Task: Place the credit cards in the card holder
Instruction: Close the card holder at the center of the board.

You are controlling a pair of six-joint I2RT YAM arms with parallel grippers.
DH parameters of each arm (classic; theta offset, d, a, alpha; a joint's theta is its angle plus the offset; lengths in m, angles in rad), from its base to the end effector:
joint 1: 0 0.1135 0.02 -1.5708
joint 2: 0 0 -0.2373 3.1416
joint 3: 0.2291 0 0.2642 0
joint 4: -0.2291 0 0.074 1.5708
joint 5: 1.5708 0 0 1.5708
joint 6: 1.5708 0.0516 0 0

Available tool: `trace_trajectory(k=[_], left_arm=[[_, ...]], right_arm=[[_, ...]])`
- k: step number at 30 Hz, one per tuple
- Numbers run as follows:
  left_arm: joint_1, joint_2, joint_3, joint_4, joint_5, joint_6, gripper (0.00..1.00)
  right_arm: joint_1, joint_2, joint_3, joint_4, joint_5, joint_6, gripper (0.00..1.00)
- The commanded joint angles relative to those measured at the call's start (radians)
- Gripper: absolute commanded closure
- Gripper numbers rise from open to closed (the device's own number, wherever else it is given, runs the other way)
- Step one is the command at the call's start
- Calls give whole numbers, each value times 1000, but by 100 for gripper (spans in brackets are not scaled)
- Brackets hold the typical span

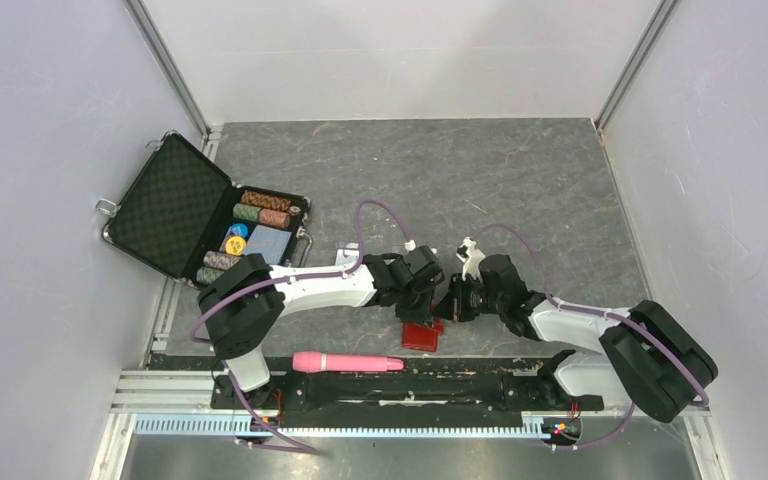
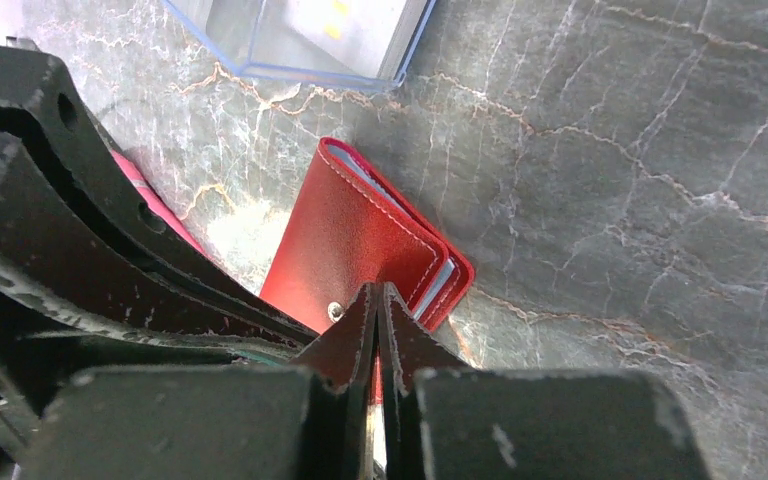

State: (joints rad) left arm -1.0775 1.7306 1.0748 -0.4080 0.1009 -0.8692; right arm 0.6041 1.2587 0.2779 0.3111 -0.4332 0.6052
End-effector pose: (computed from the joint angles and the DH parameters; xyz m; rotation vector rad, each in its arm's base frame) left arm 0.1655 -0.3188 0.1289 0.3342 2.8377 -0.6931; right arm 0.1810 0.1512 0.0839 -0.2548 2.4064 1.0973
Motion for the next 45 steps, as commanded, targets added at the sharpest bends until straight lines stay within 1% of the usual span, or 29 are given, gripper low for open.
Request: trace_trajectory(k=[1,9,17,27,32,38,41,43,45], left_arm=[[5,-53,-4,-23,-53,52,98],[36,-46,-14,-41,-69,73,98],[50,5,-10,-39,-36,96,98],[50,30,-32,12,8,90,98],[50,24,-32,24,11,90,97],[51,-3,-53,53,18,83,88],[56,-19,-79,74,21,71,75],[63,-32,-102,90,23,63,70],[72,-47,-125,114,27,52,69]], right_arm=[[13,7,38,-37,79,-38,100],[16,-4,37,-46,80,-51,100],[20,-16,36,-44,67,-54,100],[25,-158,11,-39,31,-45,100],[44,-124,-13,-11,11,-33,100],[66,-63,-17,-4,42,-30,100],[69,-44,-10,-15,51,-38,100],[72,-39,-7,-26,58,-42,100],[72,-41,-7,-27,59,-42,100]])
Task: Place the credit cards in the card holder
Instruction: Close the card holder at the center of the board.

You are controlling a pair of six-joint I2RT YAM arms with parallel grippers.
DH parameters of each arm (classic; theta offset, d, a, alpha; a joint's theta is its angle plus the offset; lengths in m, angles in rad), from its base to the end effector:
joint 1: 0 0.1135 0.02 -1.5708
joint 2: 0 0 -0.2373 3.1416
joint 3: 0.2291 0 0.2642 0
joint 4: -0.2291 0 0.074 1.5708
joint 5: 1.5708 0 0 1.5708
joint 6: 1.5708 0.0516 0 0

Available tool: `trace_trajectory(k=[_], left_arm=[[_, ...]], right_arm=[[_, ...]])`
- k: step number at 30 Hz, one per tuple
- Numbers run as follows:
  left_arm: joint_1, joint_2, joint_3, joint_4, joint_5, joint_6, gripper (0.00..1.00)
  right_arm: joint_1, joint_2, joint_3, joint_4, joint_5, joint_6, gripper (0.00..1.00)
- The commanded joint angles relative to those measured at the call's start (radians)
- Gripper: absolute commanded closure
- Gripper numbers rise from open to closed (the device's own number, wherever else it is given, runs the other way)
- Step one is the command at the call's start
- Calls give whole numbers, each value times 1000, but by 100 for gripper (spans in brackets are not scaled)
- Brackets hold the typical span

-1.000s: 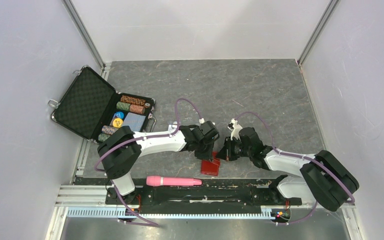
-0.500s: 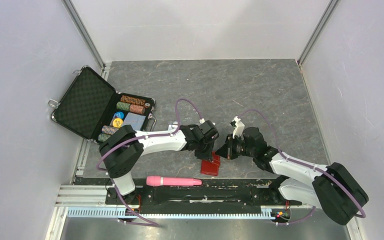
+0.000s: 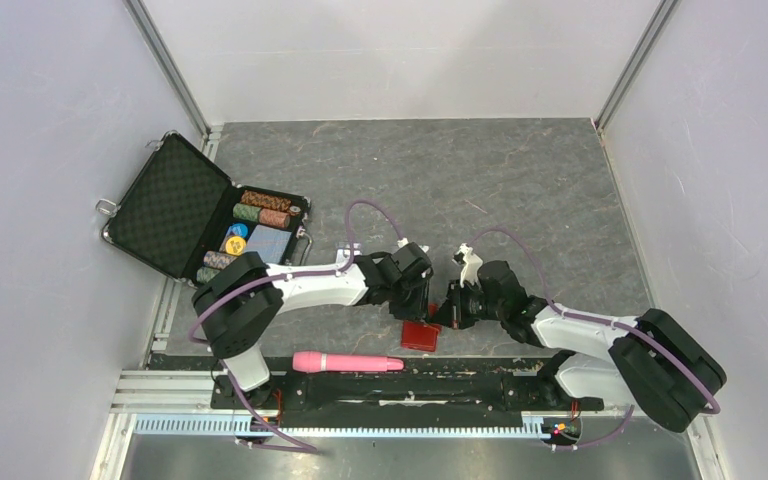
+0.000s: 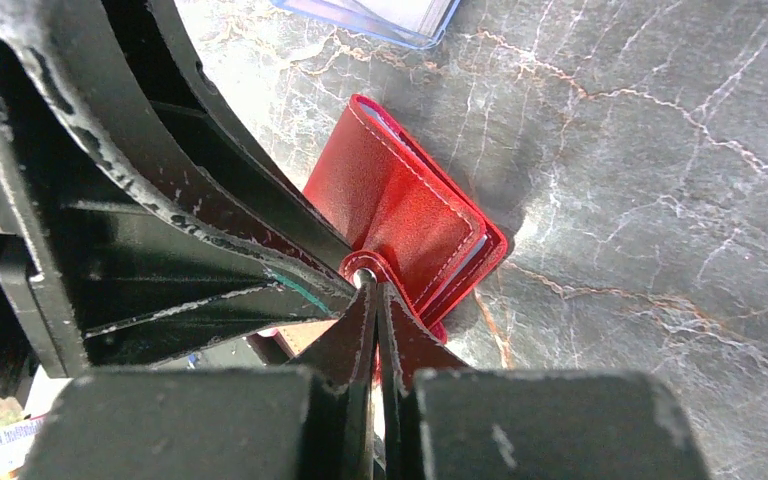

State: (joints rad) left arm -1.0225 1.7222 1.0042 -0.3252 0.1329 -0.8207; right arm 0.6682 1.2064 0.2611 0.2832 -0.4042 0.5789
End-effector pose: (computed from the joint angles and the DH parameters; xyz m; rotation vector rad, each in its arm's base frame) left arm 0.1777 -0.3040 0.1159 0.3365 2.8177 -0.7246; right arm 0.1684 0.1587 0.0871 -0.3477 2.3913 1.0857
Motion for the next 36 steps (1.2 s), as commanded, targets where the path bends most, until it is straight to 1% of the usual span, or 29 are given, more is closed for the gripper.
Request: trace_trajectory(k=[1,4,9,19,23,25,27,29,31,34,36], left_arm=[[21,-47,-66,44,-2,-2,69],[31,-65,-90,68,1,-12,71],[38,-48,-81,74,17,4,76],[42,-2,-65,117,47,18,76],[48,-2,-63,139,59,20,82],[51,-2,-63,150,70,25,80],[52,1,-59,151,76,29,75],[52,4,-55,155,88,35,73],[52,12,-53,161,99,37,74],[52,21,-52,159,105,40,82],[52,22,-52,154,100,40,91]], right_arm=[[9,11,11,-1,31,-18,100],[9,8,13,-4,33,-18,100],[11,6,18,-7,30,-18,100],[13,9,20,-1,21,-15,100],[13,5,23,0,19,-15,100],[13,5,22,0,19,-14,100],[14,2,21,1,19,-14,100],[13,5,20,1,20,-14,100],[14,4,18,2,20,-13,100],[15,4,18,2,20,-12,100],[14,3,19,1,20,-12,100]])
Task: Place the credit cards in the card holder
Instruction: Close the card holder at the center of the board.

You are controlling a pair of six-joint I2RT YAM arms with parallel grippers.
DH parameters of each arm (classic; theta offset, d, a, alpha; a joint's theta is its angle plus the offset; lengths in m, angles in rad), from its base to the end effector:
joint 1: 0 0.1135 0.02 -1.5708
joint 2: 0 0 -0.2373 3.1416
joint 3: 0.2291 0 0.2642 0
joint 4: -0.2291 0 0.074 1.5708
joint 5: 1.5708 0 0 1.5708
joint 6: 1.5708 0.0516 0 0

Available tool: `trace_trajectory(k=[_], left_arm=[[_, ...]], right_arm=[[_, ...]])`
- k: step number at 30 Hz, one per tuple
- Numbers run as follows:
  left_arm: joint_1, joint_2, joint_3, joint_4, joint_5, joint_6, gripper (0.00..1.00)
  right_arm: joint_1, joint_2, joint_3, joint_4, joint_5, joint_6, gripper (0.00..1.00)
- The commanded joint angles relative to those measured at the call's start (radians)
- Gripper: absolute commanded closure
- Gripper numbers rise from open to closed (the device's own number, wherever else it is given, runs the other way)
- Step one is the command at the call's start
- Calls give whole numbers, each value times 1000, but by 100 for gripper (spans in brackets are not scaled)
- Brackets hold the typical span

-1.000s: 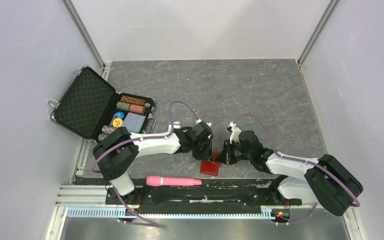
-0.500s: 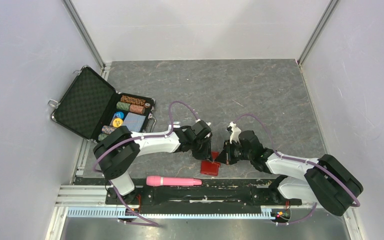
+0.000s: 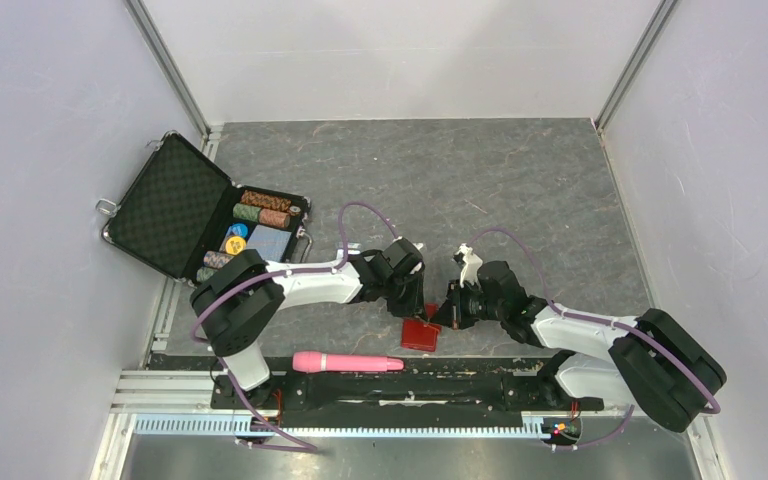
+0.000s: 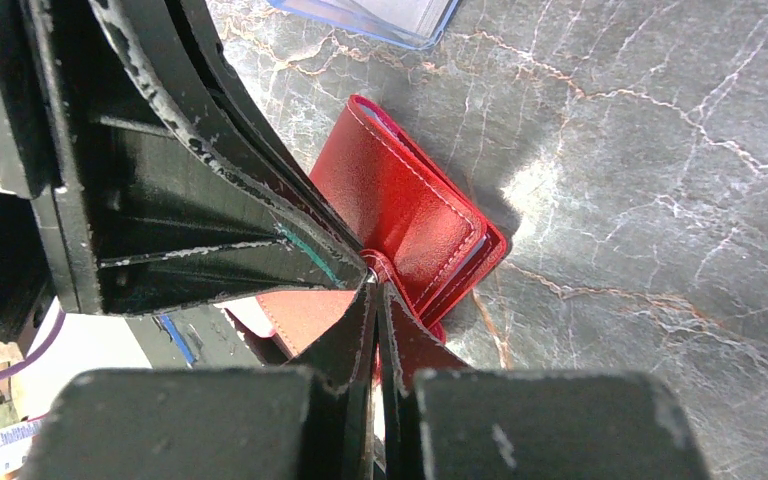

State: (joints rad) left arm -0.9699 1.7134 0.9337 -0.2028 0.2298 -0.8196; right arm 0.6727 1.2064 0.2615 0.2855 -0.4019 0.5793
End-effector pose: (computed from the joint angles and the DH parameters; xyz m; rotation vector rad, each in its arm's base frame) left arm 0.1870 -0.2935 0.1068 0.3100 2.8039 -0.8698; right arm 0.1679 0.1596 0.0874 -0.3517 2.3887 1.0865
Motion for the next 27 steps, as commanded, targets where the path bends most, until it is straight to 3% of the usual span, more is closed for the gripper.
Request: trace_trajectory(k=[1,15,16,17,27], left_arm=[[-1,30,20,26,-2,40,97],[-3,-40,35,-78,-71,50,98],[-3,-40,34,-78,-69,48,98],[-4,-42,33,-78,-70,47,98],[-16,-38,36,-99,-77,42,98]], right_arm=[[10,1,18,-2,19,-13,100],[11,-69,45,-26,22,-9,100],[11,-212,44,-24,21,-9,100],[12,-71,43,-24,20,-7,100],[21,-52,37,-14,23,-4,100]])
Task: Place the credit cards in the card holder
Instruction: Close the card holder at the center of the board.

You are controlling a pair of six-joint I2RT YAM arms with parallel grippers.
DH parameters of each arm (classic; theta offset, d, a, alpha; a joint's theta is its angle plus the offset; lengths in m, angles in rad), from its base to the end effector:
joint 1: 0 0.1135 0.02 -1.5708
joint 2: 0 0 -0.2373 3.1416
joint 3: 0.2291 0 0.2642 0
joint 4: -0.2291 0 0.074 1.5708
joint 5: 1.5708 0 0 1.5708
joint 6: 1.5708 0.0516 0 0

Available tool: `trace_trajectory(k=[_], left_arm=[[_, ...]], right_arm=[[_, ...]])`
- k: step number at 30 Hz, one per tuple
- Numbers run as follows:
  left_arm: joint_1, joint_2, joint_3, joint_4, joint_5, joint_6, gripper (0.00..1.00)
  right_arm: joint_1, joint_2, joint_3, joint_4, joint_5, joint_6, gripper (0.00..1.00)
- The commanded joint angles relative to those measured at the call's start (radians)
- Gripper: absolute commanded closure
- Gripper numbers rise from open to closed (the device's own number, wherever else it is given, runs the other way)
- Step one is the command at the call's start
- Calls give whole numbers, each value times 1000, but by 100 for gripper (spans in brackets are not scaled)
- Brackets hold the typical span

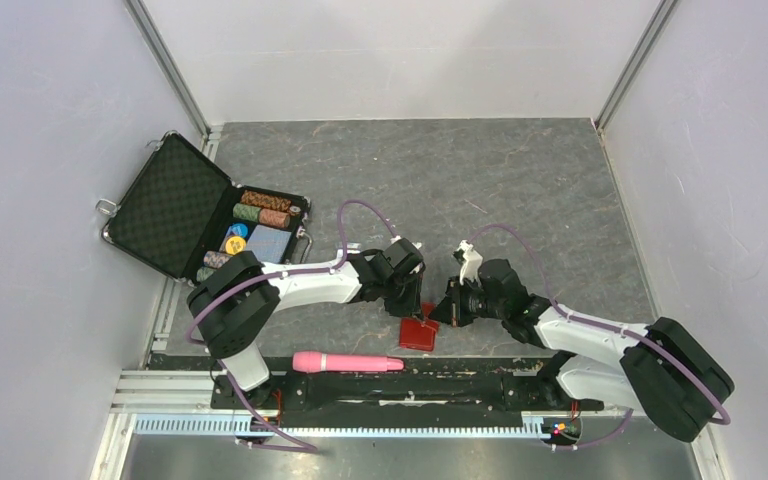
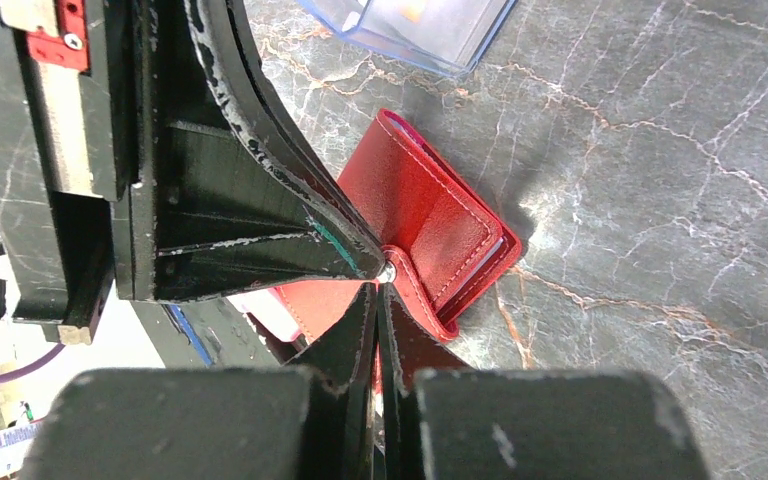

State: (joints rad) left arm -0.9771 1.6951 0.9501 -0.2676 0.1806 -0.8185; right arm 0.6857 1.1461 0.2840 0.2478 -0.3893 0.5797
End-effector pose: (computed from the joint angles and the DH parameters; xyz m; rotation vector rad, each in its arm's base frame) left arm 0.1855 -0.2914 0.1128 0.2969 2.8101 -0.7925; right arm 0.1693 0.1638 0.1033 -0.3653 2.3402 1.0969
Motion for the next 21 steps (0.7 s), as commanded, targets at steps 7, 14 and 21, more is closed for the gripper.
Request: trace_trajectory(k=[7,14,21], left_arm=[[-25,-28,34,-84,-68,42,98],[-43,1,53,-110,-84,44,98],[-51,11,52,-123,-101,42,98]], right_arm=[[17,36,14,28,16,-3,100],[36,69,23,33,25,2,99],[54,86,36,39,34,8,93]])
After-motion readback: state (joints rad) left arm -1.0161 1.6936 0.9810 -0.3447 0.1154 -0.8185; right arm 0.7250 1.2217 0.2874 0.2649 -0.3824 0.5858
